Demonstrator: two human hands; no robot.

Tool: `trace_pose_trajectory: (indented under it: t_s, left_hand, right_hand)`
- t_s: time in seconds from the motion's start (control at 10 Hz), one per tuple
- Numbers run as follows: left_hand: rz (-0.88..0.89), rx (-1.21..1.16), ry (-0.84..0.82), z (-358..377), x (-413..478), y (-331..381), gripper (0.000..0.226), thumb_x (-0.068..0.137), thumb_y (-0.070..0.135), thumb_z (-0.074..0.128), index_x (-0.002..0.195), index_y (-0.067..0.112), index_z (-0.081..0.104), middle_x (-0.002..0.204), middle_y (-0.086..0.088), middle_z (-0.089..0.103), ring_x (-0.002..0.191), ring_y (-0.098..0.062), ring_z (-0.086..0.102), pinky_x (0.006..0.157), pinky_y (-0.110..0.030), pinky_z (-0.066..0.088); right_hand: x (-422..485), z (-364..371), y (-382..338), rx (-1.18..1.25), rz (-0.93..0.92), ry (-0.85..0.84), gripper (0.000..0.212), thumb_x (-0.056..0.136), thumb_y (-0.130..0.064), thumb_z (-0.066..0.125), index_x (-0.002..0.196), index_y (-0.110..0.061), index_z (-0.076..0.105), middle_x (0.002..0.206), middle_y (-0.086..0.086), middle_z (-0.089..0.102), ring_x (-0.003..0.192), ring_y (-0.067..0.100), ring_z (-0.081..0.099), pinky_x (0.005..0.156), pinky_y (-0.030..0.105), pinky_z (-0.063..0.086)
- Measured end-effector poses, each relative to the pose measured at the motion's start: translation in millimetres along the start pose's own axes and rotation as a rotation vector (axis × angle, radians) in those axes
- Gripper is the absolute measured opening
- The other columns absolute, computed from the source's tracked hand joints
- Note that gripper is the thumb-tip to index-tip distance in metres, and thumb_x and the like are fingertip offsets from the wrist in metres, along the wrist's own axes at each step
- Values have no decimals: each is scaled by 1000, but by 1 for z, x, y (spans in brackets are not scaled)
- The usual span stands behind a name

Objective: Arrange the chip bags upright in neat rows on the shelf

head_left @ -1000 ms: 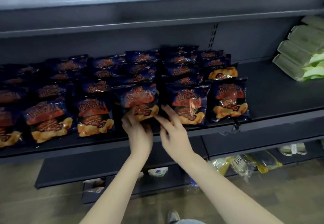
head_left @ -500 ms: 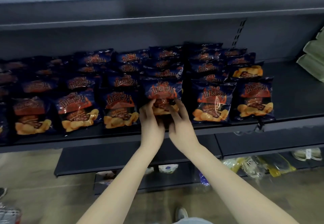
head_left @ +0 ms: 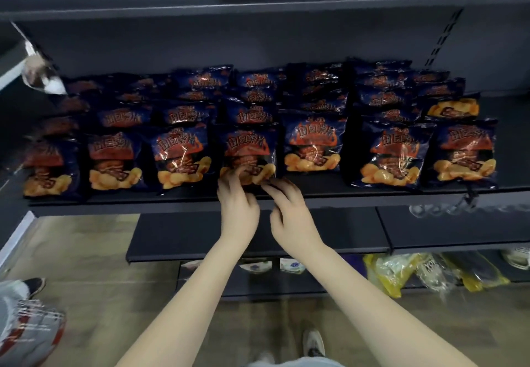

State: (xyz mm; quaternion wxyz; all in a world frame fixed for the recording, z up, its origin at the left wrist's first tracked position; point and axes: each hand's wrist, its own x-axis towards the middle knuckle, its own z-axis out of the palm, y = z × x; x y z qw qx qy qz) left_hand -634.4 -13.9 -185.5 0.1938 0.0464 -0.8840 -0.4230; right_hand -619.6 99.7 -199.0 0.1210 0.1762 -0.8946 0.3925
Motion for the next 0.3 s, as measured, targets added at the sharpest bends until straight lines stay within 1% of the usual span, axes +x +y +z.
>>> trace_pose_trajectory:
  t_s: [0.1,0.2,0.3]
  left_hand:
    - [14,-17,-42,-5,0,-6,53,75,-16,40,125,2,47,124,-20,46,113,-30,45,94,-29,35]
    - [10,-102,-62,-7,-12,-9,50,80,-13,41,125,7,48,127,-13,46,118,-21,44,97,-23,33]
    - [0,-143,-88,-12,-36,-13,48,84,-10,41,127,13,46,132,-7,43,124,-16,40,101,-21,30]
  right_hand:
    - [-19,9,-6,9,42,25,48,83,11,47,127,-5,55,134,10,49,130,25,39,112,30,28]
    - [-43,15,-8,30,111,34,46,84,10,46,126,-7,56,133,9,49,129,22,40,110,29,31]
    - [-69,20,-14,36,197,38,44,87,7,45,126,-9,57,136,5,47,132,14,34,111,17,22]
